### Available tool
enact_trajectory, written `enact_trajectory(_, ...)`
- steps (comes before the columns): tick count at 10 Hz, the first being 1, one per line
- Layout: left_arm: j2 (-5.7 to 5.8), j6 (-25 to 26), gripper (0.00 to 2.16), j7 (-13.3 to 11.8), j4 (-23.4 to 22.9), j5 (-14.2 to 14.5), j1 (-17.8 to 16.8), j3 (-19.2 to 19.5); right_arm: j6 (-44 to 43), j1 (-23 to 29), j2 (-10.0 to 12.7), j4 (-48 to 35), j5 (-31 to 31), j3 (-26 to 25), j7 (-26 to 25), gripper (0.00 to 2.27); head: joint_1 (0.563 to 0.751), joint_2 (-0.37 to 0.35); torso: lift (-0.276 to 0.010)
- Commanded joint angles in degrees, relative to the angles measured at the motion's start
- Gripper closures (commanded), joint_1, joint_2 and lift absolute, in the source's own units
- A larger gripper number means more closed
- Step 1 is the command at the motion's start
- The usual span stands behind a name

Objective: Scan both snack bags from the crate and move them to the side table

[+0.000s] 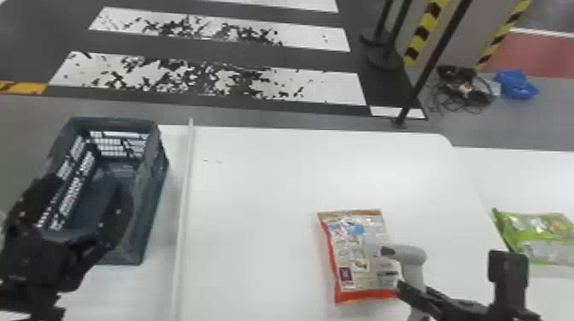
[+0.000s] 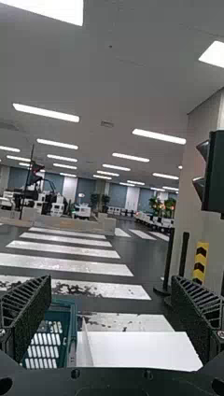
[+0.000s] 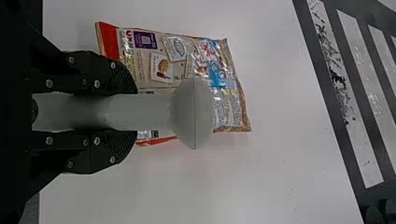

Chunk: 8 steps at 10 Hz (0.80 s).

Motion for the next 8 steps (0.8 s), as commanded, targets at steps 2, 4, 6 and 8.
enact_trajectory(2, 0.01, -0.09, 0.04, -0.11, -0.09, 0.10, 0.19, 0.00, -1.41, -0.30, -0.25, 1.35, 0.75, 0.35, 0.58, 2.24, 0.695, -0.094, -0.029)
enact_trajectory(4, 0.01, -0.09, 0.04, -0.11, -0.09, 0.10, 0.28, 0.18, -3.17, -0.48, -0.51, 3.37, 0.92, 0.43, 0.76, 2.24, 0.695, -0.103, -0.029)
enact_trajectory(6, -0.17, -0.09, 0.04, -0.11, -0.27, 0.10, 0.28, 0.09, -4.57, -0.92, -0.60, 5.04, 1.45, 0.87, 0.85, 2.24, 0.695, -0.108, -0.029)
enact_trajectory(8, -0.17, -0.09, 0.04, -0.11, -0.18, 0.10, 0.36, 0.26, -5.10, -1.27, -0.69, 5.66, 2.24, 1.66, 1.11, 2.24, 0.695, -0.113, -0.029)
